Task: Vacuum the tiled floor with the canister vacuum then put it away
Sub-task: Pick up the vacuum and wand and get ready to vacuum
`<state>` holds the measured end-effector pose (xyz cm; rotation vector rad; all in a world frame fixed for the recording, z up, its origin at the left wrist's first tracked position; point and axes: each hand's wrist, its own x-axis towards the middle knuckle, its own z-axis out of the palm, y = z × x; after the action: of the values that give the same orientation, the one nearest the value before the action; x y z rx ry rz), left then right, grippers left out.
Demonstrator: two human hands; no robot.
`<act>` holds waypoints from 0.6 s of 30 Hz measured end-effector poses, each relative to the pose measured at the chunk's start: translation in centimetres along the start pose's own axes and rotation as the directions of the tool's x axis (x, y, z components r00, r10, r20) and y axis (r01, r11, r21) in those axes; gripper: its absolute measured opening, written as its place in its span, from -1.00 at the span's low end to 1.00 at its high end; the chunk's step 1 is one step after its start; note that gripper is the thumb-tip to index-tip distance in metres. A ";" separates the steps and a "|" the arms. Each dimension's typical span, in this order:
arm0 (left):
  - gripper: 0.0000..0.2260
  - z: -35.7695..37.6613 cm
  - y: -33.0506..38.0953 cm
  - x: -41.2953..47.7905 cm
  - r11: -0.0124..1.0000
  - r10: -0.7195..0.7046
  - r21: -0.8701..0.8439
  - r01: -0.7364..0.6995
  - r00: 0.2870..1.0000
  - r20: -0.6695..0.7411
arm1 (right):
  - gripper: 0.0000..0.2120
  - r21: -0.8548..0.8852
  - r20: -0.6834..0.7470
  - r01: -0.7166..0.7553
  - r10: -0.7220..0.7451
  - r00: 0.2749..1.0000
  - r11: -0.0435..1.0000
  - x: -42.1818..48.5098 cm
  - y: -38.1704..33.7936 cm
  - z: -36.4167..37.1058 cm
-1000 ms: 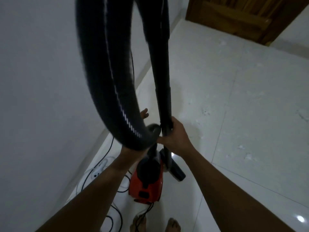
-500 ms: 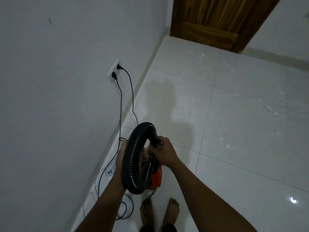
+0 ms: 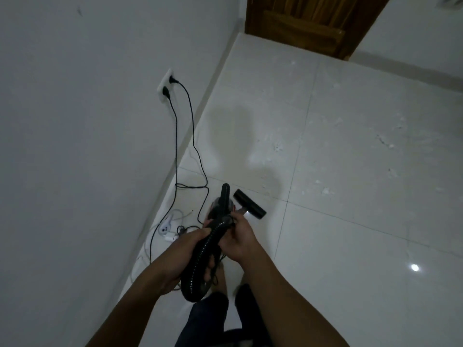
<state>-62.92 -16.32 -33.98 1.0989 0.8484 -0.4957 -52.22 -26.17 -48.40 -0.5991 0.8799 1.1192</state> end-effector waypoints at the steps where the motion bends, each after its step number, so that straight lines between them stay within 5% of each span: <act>1: -0.54 0.2 -0.6 0.0 0.999 -0.008 0.033 0.008 1.000 -0.009 | -0.64 0.021 -0.011 -0.008 0.008 1.000 1.000 -0.4 0.3 0.1; 6: -0.56 1.1 -3.5 0.0 0.988 -0.073 0.137 0.071 0.997 0.011 | -0.83 -0.028 -0.205 -0.027 0.021 0.979 0.999 -1.8 0.5 -0.3; 10: -0.53 2.2 -5.9 0.8 0.975 -0.165 0.155 0.162 0.986 0.009 | -0.77 -0.263 -0.343 -0.112 0.016 0.939 0.958 -0.3 1.0 -2.5; 14: -0.53 3.3 -8.2 1.6 0.964 -0.231 0.117 0.237 0.971 -0.062 | -0.82 -0.522 -0.396 -0.153 -0.079 0.915 0.839 1.1 1.3 -4.1; 18: -0.66 4.1 -9.8 2.6 0.990 -0.101 0.081 0.117 0.979 -0.177 | -0.80 -0.699 -0.377 -0.148 -0.185 0.907 0.699 2.4 0.7 -4.1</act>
<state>-67.05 -23.83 -40.83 1.1956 1.0512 -0.5403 -53.69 -27.91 -52.57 -1.5601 0.7678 1.3355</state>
